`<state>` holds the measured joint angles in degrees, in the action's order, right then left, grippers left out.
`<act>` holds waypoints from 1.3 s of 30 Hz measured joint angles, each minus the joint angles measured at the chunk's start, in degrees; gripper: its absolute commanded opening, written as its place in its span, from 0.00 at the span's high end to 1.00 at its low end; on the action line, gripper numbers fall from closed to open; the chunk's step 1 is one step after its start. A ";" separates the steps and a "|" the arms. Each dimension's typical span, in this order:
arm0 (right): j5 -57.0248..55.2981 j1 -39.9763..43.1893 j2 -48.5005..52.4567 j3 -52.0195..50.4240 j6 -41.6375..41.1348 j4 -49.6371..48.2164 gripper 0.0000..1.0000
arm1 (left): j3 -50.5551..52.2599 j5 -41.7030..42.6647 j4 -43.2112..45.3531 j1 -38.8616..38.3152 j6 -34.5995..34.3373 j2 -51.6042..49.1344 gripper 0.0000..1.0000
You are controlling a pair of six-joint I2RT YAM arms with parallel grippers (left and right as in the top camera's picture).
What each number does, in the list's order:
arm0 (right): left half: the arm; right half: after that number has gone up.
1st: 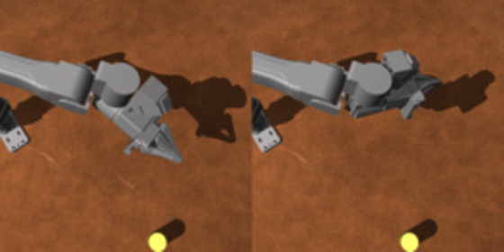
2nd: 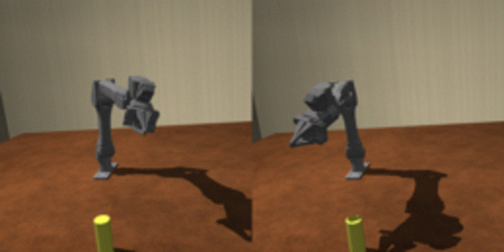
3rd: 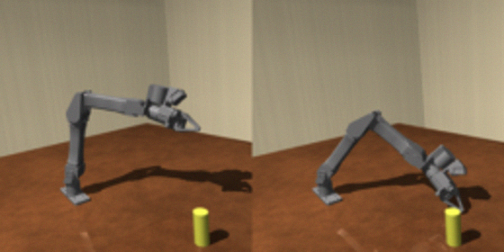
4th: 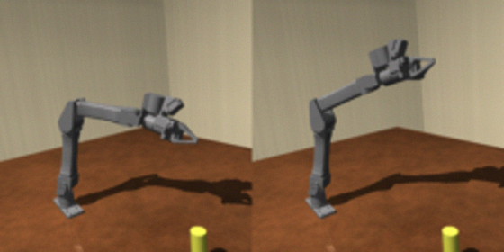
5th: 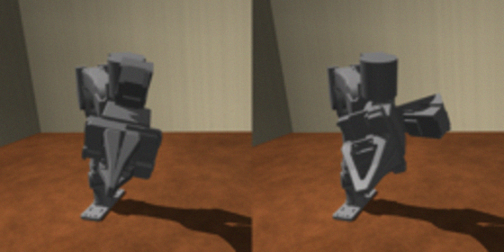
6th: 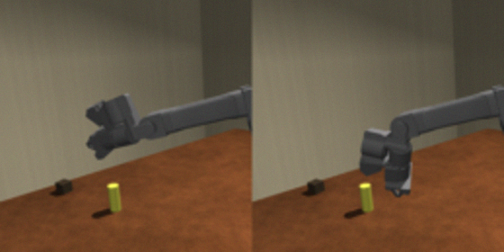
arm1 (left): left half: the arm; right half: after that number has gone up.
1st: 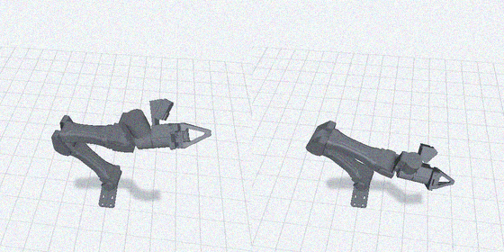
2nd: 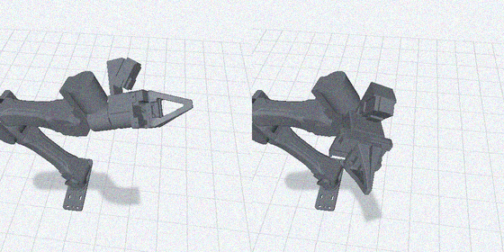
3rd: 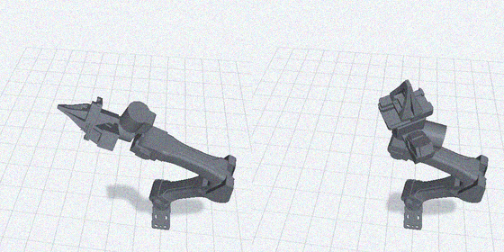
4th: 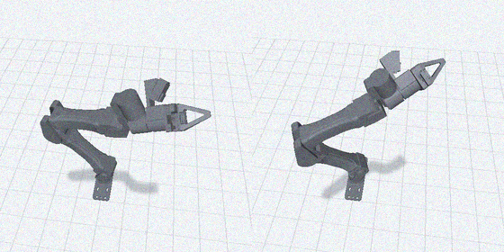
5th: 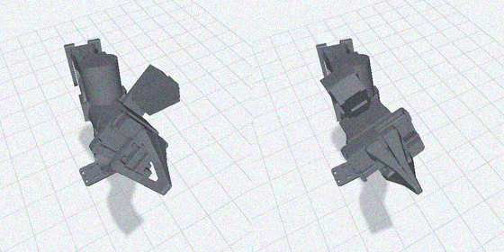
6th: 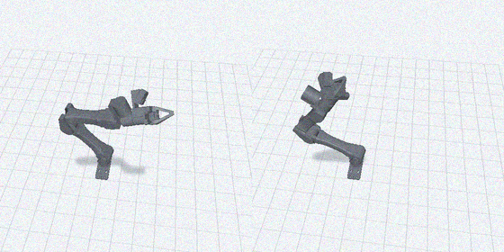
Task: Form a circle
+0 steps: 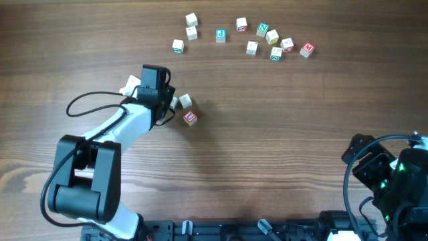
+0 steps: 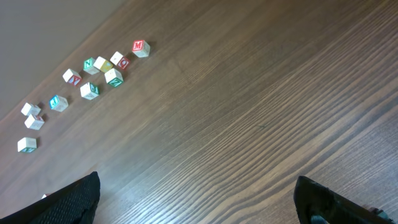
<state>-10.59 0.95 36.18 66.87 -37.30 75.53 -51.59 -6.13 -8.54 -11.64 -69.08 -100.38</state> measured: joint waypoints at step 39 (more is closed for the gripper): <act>0.00 0.00 0.00 0.00 0.02 0.00 0.00 | 0.00 -1.60 -1.51 0.00 0.04 0.00 0.96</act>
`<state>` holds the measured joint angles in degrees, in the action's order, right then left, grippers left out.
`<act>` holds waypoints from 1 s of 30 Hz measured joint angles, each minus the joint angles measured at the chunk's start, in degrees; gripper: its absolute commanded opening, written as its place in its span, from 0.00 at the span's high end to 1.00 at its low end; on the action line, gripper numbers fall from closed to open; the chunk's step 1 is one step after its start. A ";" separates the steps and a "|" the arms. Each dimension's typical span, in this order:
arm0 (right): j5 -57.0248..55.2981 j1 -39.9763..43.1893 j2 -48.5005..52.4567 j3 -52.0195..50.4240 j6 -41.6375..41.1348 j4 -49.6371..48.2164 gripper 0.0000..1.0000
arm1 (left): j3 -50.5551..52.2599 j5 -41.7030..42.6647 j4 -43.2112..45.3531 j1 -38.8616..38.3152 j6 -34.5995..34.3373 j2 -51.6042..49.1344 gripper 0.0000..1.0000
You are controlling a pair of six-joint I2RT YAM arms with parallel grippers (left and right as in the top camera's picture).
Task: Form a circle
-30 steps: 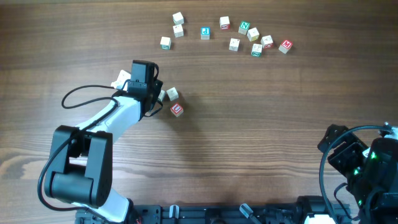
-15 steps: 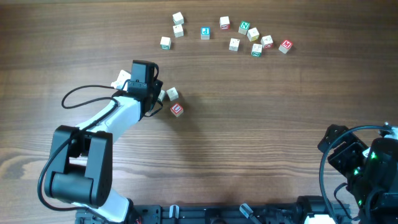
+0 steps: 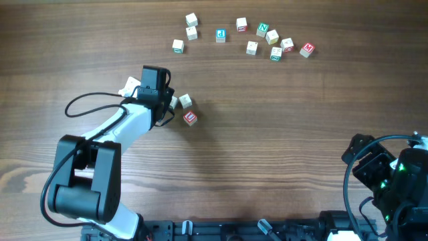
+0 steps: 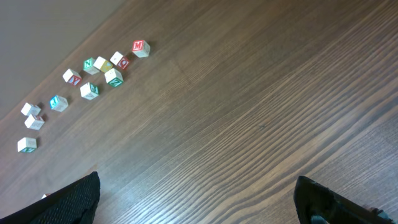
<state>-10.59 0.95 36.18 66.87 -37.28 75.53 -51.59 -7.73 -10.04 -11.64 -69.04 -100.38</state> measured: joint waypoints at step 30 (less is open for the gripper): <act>0.00 0.00 0.00 0.00 0.00 0.00 0.00 | 0.00 -0.15 0.22 0.00 0.39 0.00 0.96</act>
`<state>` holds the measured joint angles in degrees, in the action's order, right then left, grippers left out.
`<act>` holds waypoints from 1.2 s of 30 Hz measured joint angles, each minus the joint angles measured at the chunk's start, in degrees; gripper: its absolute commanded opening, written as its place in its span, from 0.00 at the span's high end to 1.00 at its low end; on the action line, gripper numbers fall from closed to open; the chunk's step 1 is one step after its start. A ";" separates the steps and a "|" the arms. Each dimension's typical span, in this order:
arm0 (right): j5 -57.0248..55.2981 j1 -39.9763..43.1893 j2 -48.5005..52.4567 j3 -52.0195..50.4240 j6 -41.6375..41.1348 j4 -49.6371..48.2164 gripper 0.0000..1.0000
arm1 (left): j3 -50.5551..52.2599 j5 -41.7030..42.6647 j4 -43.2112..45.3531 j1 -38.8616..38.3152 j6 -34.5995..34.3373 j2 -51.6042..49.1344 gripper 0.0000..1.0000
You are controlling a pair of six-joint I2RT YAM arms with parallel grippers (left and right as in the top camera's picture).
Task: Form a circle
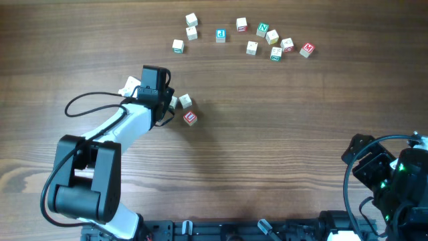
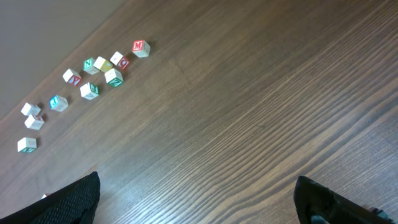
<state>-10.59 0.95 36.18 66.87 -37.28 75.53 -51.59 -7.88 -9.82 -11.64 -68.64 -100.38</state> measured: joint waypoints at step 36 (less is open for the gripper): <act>0.00 0.00 0.00 0.00 -0.02 0.00 0.00 | 0.00 0.90 0.26 -0.11 0.00 0.00 0.96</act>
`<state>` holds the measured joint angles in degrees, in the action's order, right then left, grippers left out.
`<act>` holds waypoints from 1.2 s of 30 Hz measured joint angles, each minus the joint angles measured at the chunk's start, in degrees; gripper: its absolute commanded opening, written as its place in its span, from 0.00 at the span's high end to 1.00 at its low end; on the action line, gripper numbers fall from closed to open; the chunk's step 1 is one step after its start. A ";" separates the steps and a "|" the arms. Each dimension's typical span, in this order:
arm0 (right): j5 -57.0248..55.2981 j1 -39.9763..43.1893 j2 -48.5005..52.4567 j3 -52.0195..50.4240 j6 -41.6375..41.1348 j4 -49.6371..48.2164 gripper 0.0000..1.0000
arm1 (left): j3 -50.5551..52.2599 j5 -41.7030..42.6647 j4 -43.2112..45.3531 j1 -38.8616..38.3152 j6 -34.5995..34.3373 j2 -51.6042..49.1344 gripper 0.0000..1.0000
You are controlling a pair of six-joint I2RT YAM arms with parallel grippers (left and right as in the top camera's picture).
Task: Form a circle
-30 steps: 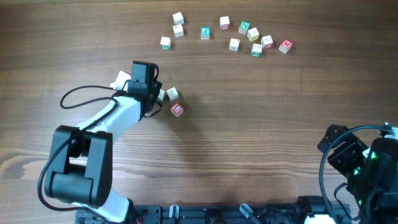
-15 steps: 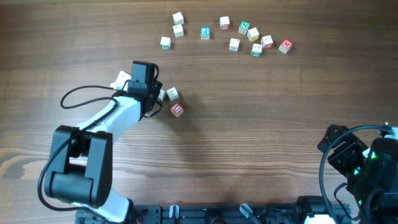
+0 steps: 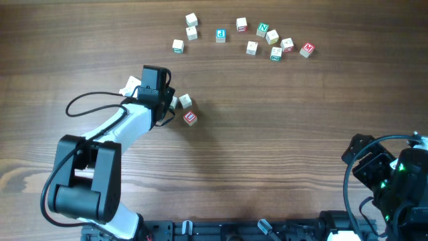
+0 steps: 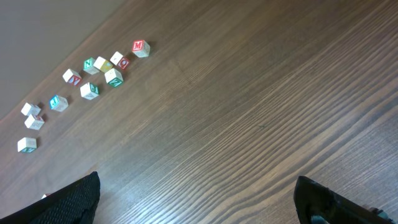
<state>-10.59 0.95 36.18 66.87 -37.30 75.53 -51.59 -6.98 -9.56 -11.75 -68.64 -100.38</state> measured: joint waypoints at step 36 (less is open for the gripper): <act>0.00 0.00 0.00 0.00 0.00 0.00 0.00 | 0.00 0.85 1.05 -0.79 0.00 0.00 0.96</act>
<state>-10.59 0.95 36.18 66.87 -37.30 75.53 -51.59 -6.13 -8.51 -12.53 -68.64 -100.38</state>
